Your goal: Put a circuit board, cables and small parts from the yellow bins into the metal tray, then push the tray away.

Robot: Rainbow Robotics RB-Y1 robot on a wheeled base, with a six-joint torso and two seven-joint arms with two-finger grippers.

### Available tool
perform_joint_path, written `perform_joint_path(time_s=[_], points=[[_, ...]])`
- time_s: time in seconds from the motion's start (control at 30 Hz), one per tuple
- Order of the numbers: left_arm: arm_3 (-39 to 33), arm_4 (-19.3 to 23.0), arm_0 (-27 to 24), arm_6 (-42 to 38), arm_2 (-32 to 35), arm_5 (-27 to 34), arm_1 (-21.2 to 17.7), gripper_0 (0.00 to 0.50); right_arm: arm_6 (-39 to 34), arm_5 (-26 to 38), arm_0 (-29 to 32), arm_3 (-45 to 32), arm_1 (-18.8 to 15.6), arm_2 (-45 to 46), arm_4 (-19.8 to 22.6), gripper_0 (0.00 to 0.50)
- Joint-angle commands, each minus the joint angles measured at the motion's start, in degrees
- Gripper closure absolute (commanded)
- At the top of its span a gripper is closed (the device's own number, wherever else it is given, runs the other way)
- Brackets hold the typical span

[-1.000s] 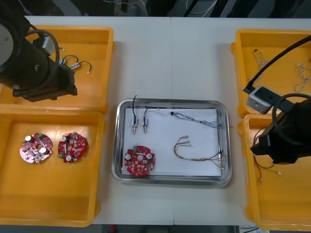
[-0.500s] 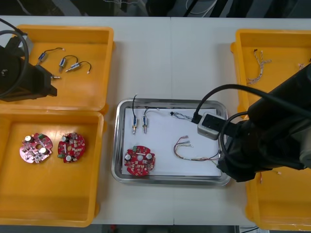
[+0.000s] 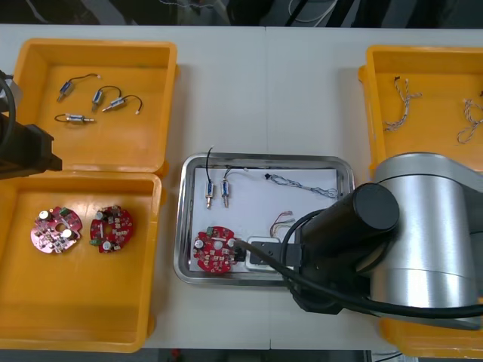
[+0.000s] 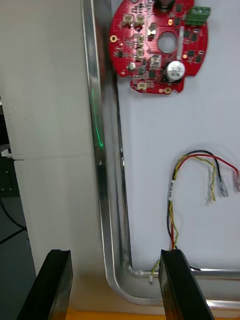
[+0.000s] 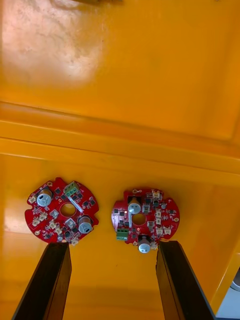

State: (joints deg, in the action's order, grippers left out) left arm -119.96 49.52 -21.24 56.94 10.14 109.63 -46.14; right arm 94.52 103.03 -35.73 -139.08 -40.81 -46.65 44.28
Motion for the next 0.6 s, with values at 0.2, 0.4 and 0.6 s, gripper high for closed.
perform_joint_path(time_s=[0.2,0.4,0.6], points=[[-2.2,1.1,2.1,6.9,2.5,0.4,-2.6,0.0,3.9,-4.8,-1.6,7.1,6.2,-7.8,-6.0,0.0],[-2.3,1.1,2.3,7.3,2.6,0.4,-2.7,0.0,3.0,-4.7,-0.7,7.6,8.4,-12.1,-12.2,0.0],[-2.5,1.2,2.3,7.9,2.8,0.4,-2.7,0.0,2.9,-4.7,0.7,7.8,9.3,-15.8,-18.4,0.0]])
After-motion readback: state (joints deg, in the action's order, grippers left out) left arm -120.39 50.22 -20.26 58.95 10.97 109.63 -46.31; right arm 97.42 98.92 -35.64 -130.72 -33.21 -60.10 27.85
